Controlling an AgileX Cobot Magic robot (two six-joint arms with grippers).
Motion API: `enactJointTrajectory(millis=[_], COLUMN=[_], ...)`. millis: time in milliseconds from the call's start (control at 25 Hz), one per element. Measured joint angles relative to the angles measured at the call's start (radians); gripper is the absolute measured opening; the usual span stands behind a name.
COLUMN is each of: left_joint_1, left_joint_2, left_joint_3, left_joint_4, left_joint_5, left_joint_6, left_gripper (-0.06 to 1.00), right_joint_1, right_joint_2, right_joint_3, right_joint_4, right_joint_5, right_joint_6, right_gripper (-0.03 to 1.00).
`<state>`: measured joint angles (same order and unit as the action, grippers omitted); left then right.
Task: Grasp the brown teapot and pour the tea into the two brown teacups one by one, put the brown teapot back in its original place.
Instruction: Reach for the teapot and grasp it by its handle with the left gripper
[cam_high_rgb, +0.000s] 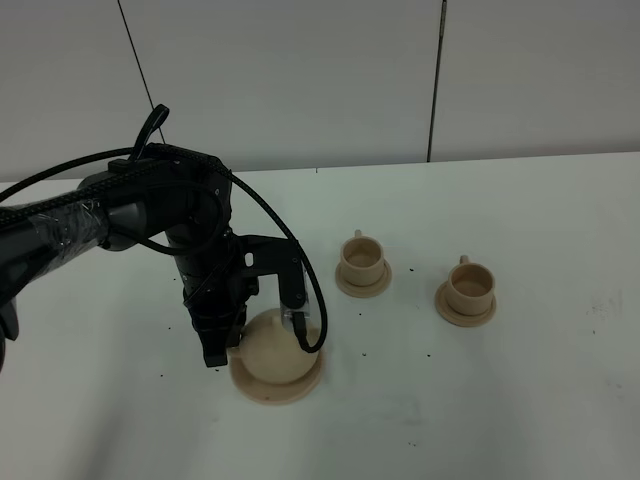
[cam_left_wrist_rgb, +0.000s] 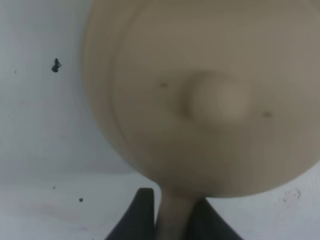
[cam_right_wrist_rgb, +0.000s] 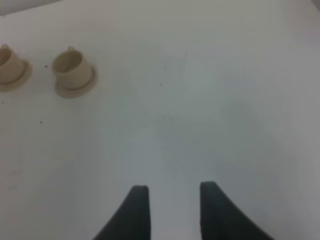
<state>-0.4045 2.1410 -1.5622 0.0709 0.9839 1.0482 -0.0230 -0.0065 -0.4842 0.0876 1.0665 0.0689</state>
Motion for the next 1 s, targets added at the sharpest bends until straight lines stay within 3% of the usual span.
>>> enactJointTrajectory(millis=[1000], left_joint_1=[0.0], left_joint_2=[-0.005], left_joint_3=[0.0], left_joint_4=[-0.006], left_joint_5=[0.003], left_joint_6=[0.021], left_gripper=[0.17], right_joint_1=[0.0], right_joint_2=[0.0], right_joint_3=[0.0], right_joint_4=[0.0], right_joint_5=[0.0], right_joint_6=[0.0], right_gripper=[0.24])
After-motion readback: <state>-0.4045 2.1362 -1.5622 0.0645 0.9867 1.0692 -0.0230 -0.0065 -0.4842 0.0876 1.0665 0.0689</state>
